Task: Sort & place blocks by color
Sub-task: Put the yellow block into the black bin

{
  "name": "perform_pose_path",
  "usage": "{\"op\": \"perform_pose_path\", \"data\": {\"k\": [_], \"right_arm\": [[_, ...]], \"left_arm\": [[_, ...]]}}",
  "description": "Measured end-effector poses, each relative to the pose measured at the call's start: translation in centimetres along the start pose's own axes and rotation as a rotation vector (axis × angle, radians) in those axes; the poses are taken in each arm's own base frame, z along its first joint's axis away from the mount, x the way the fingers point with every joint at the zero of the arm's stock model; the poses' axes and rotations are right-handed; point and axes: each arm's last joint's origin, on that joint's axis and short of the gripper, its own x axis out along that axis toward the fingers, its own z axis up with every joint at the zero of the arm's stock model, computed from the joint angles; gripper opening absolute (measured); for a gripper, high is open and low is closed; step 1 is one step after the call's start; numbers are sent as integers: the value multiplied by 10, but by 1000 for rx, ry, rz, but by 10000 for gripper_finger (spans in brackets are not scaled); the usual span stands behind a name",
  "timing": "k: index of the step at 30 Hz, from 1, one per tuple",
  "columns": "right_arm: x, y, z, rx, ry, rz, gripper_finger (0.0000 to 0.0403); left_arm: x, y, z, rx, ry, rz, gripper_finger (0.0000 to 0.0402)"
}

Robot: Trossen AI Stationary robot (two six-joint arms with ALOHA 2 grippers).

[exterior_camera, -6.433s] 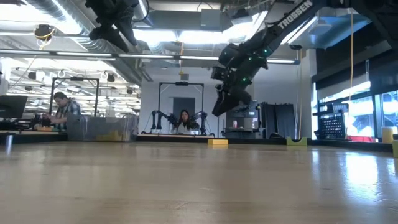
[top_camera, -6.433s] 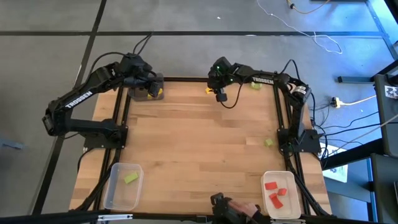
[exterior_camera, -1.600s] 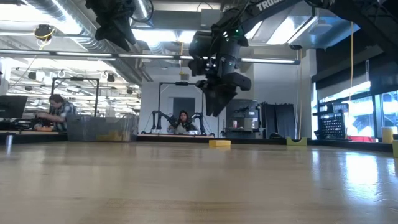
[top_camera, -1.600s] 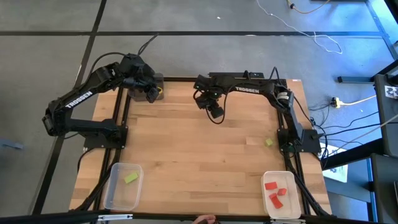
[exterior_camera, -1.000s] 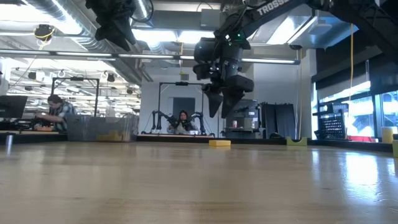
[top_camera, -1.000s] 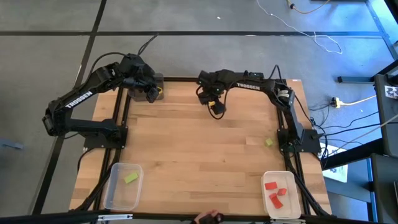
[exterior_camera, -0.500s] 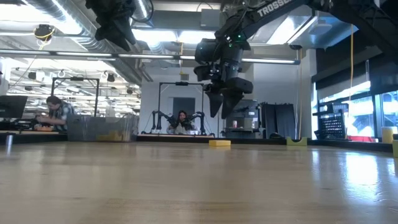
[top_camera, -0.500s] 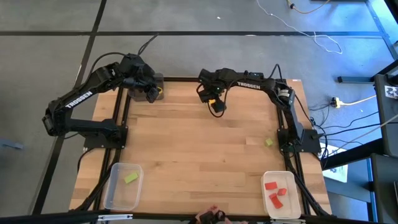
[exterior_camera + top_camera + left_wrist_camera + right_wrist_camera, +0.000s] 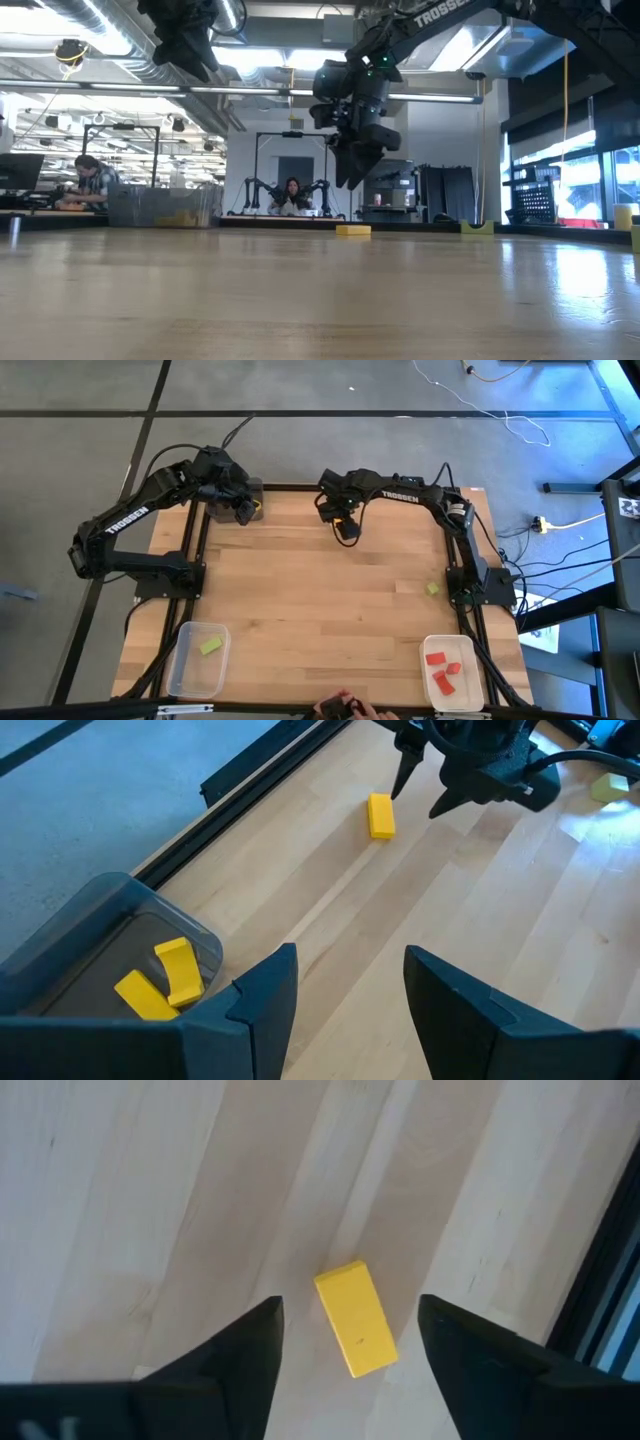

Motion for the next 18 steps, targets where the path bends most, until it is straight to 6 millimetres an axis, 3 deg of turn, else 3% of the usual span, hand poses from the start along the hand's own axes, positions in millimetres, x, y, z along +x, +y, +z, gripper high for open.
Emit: {"op": "perform_pose_path", "data": {"k": [18], "right_arm": [[4, -3, -3, 52, 21, -37, 229]], "left_arm": [[0, 0, 0, 0, 0, 0, 174]]}}
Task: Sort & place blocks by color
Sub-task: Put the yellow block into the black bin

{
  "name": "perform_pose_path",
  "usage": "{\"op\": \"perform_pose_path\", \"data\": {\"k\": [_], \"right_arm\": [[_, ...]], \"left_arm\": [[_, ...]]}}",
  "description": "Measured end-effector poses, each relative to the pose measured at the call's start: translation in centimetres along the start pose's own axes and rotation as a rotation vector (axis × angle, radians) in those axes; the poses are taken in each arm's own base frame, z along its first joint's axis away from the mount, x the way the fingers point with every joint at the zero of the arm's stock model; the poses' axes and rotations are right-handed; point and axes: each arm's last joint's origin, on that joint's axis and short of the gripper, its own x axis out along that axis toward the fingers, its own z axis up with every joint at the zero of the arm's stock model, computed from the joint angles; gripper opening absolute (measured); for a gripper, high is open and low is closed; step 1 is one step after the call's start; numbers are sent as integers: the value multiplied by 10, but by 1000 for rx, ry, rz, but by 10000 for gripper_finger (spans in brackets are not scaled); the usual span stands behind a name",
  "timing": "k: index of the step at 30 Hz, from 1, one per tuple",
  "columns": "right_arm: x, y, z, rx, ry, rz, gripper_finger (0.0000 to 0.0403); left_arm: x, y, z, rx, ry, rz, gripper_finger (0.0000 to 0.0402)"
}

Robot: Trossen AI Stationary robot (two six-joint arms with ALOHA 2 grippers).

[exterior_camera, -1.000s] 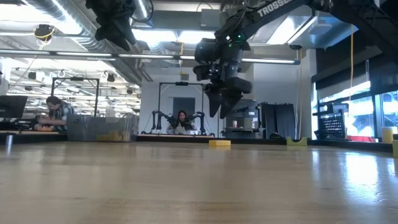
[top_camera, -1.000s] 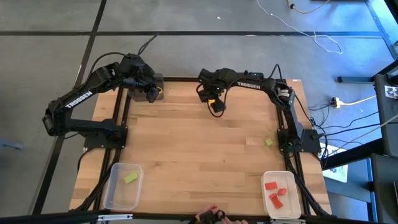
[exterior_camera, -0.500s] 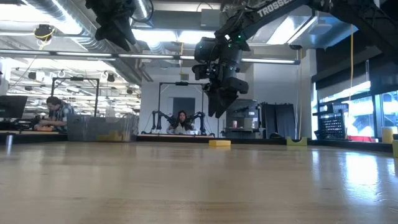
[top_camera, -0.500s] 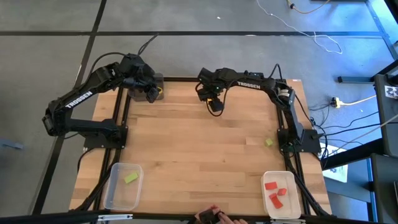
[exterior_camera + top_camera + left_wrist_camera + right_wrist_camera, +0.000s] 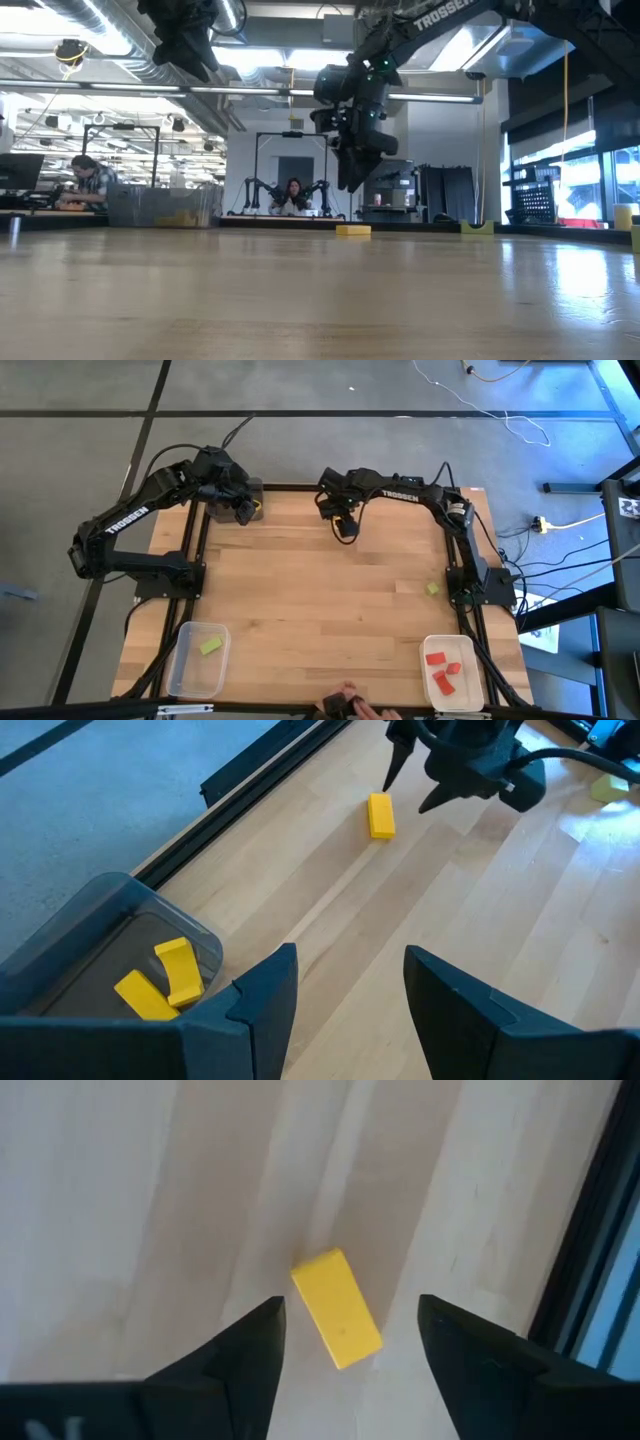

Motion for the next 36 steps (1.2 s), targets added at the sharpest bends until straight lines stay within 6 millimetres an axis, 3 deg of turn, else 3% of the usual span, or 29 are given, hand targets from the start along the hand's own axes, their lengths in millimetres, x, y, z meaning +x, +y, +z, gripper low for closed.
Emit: {"op": "perform_pose_path", "data": {"k": [11, 16, 21, 36], "right_arm": [[13, 2, -5, -63, 55, -68, 230], [13, 6, -6, -44, 14, 26, 230], [13, 9, -6, -145, -27, 84, 230], [39, -11, -28, -202, 24, 97, 229]], "left_arm": [[0, 0, 0, 0, 0, 0, 174], [0, 0, 0, 0, 0, 0, 174], [0, 0, 0, 0, 0, 0, 174], [0, 0, 0, 0, -3, -1, 174]]}}
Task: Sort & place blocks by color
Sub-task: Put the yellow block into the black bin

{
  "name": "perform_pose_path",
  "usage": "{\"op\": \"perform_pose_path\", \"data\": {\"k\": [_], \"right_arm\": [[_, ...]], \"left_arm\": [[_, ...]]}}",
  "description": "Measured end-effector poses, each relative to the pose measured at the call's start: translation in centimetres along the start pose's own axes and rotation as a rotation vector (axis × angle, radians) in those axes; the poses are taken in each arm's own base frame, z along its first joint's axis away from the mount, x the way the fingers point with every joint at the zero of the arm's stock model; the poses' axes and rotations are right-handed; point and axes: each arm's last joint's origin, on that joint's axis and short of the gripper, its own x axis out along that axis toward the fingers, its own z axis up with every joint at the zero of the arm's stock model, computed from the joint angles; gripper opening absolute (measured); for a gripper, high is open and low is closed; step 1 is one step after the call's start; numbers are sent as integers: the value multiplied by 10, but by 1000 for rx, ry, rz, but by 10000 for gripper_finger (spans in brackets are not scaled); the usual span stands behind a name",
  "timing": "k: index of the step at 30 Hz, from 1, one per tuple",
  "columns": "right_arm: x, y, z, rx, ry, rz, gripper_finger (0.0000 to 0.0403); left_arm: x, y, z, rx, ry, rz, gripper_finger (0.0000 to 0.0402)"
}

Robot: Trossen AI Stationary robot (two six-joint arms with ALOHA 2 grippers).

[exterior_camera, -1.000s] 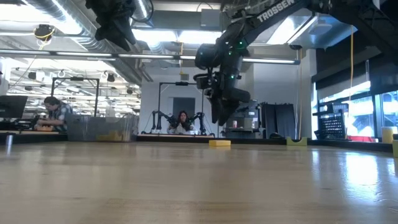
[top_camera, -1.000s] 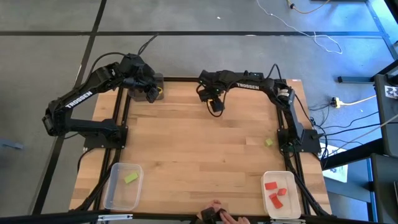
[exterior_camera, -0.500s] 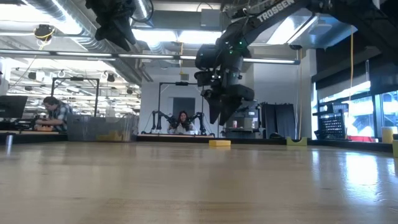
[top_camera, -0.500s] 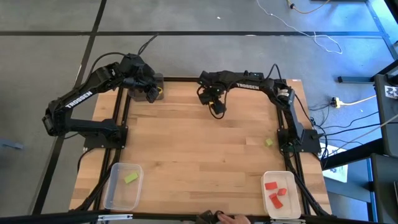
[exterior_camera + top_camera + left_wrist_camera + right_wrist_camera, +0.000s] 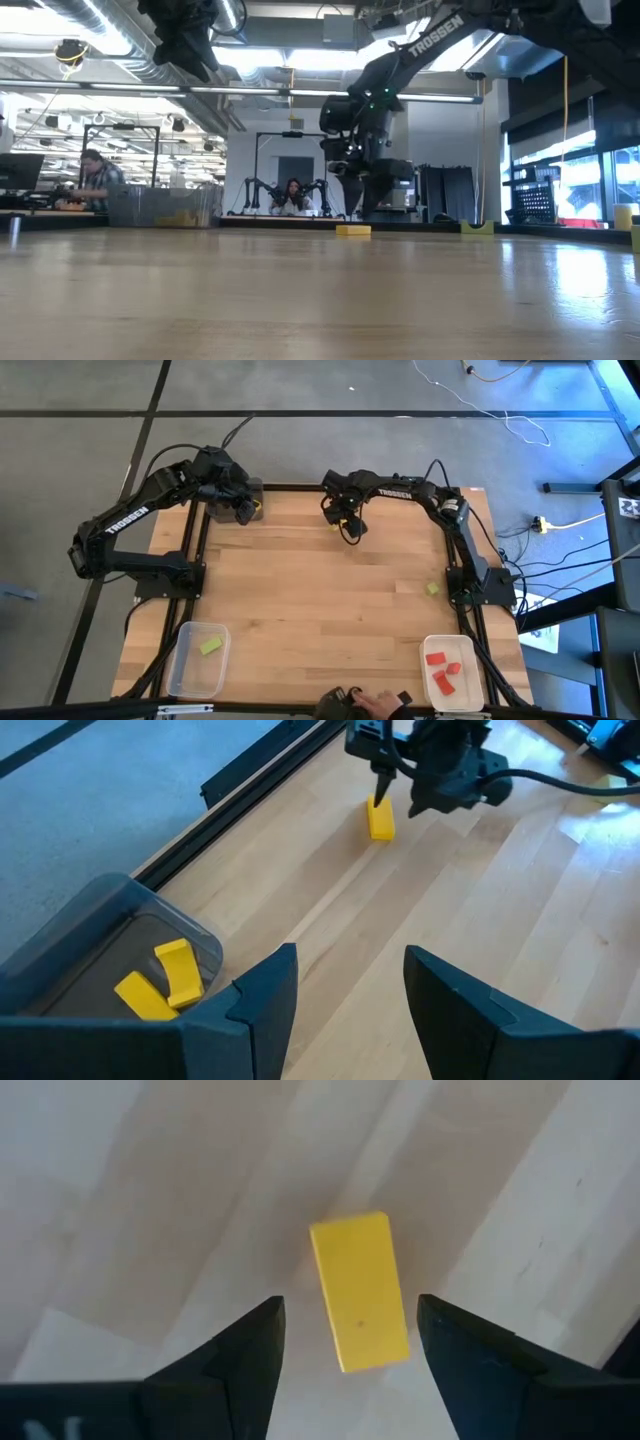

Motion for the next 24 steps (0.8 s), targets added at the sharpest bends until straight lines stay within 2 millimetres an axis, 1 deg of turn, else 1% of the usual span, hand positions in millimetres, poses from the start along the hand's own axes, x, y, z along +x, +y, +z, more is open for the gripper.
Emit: {"op": "perform_pose_path", "data": {"k": [3, 11, 17, 24], "right_arm": [[5, -2, -5, 12, 5, 9, 229], [28, -6, -14, 33, 21, 63, 229], [29, -8, -13, 28, 8, 36, 229], [29, -9, -13, 52, -20, 47, 229]], "left_arm": [[0, 0, 0, 0, -1, 0, 174], [0, 0, 0, 0, -4, -1, 174], [0, 0, 0, 0, -4, -1, 174], [0, 0, 0, 1, -4, -1, 174]]}}
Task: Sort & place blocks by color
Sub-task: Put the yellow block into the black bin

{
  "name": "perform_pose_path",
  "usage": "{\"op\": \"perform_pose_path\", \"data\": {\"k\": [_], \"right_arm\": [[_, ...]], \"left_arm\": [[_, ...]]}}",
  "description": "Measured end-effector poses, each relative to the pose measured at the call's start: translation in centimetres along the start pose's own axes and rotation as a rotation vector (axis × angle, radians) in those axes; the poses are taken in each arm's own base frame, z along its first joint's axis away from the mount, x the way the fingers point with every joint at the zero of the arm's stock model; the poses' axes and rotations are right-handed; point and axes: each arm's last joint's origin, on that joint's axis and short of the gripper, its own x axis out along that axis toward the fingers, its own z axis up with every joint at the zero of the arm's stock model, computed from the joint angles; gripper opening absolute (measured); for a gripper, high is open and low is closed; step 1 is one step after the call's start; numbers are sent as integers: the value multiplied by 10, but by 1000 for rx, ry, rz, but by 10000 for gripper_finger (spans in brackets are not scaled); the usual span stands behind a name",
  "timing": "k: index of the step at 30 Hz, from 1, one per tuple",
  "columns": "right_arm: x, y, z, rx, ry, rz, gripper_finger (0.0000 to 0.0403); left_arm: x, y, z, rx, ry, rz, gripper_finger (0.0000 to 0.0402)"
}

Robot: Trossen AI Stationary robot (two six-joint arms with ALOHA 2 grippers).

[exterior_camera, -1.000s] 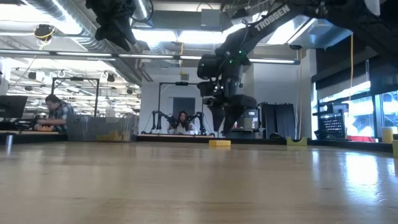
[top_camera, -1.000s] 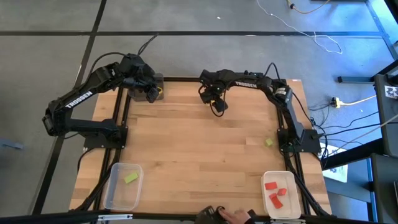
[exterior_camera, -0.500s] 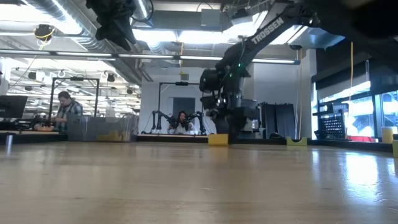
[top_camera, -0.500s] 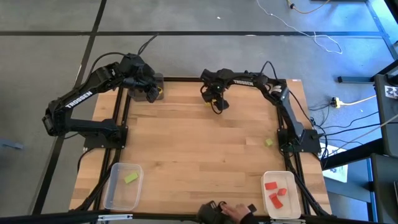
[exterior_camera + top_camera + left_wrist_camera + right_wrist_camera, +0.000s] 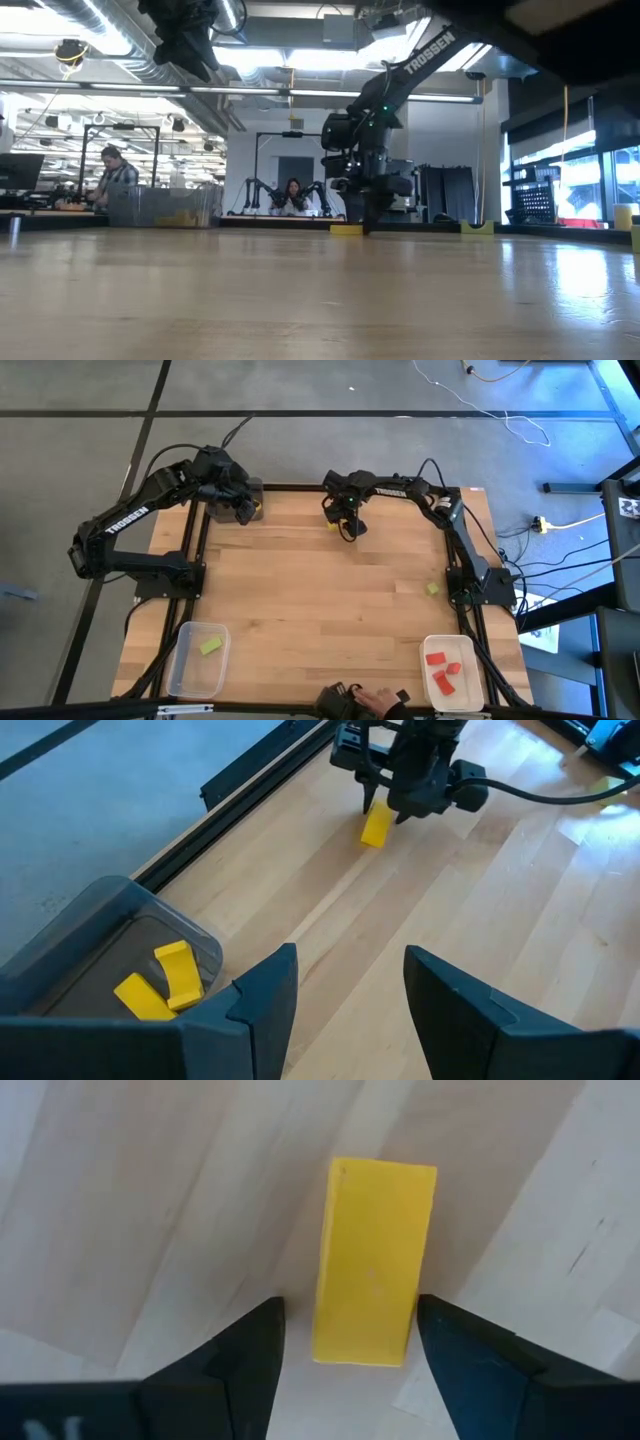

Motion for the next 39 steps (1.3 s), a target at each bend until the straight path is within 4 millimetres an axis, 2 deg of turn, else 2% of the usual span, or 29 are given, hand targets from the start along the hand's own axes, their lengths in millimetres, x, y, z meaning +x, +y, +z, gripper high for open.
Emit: {"op": "perform_pose_path", "data": {"k": [6, 16, 27, 39], "right_arm": [[2, 0, 0, 40, -12, 6, 217], [2, 0, 1, 114, -16, 6, 126], [-1, 1, 3, 150, 3, 22, 126], [-32, -11, 16, 160, -16, -12, 126]], "left_arm": [[0, 0, 0, 0, 0, 0, 174], [0, 0, 0, 0, 0, 0, 174], [0, 0, 0, 0, 0, 0, 174], [0, 0, 0, 0, 0, 0, 174]]}}
